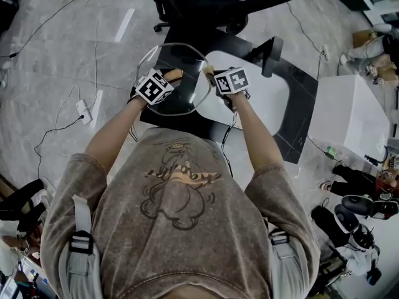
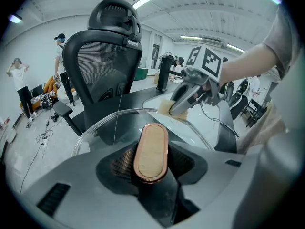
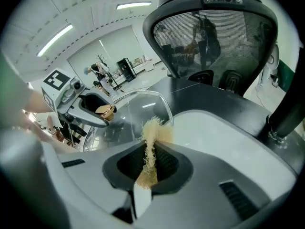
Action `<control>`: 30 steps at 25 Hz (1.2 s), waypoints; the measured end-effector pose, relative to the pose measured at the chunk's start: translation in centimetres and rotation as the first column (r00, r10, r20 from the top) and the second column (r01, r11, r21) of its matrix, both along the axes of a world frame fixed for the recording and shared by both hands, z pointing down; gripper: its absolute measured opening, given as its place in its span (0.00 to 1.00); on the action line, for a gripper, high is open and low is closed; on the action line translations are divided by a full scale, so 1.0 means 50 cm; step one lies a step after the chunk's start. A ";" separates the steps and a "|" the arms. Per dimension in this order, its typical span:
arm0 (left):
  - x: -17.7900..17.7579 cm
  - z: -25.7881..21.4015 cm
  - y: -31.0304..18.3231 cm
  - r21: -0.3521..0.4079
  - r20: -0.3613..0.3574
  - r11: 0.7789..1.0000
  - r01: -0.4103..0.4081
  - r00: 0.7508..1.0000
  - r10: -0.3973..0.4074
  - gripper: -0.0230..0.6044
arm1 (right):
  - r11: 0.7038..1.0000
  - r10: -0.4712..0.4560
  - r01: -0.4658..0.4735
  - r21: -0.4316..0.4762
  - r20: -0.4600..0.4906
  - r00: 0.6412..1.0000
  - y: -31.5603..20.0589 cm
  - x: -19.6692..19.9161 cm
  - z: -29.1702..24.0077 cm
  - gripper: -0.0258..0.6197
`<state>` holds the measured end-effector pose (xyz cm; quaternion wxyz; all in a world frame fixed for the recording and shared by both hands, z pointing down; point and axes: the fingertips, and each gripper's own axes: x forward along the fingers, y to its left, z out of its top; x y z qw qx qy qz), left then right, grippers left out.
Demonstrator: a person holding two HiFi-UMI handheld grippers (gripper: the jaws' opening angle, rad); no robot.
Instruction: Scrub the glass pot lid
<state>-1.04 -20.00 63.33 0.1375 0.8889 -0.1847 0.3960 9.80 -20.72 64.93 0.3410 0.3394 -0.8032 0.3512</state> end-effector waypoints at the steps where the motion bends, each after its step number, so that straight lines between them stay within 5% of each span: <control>1: 0.000 0.000 -0.001 0.000 0.000 1.000 0.001 1.000 -0.001 0.33 | 1.000 -0.010 0.010 0.005 -0.009 1.000 0.006 -0.002 -0.001 0.10; 30: 0.001 0.000 -0.002 -0.016 0.013 1.000 0.014 1.000 -0.014 0.33 | 0.982 -0.169 0.173 -0.077 0.055 0.984 0.229 -0.155 -0.009 0.10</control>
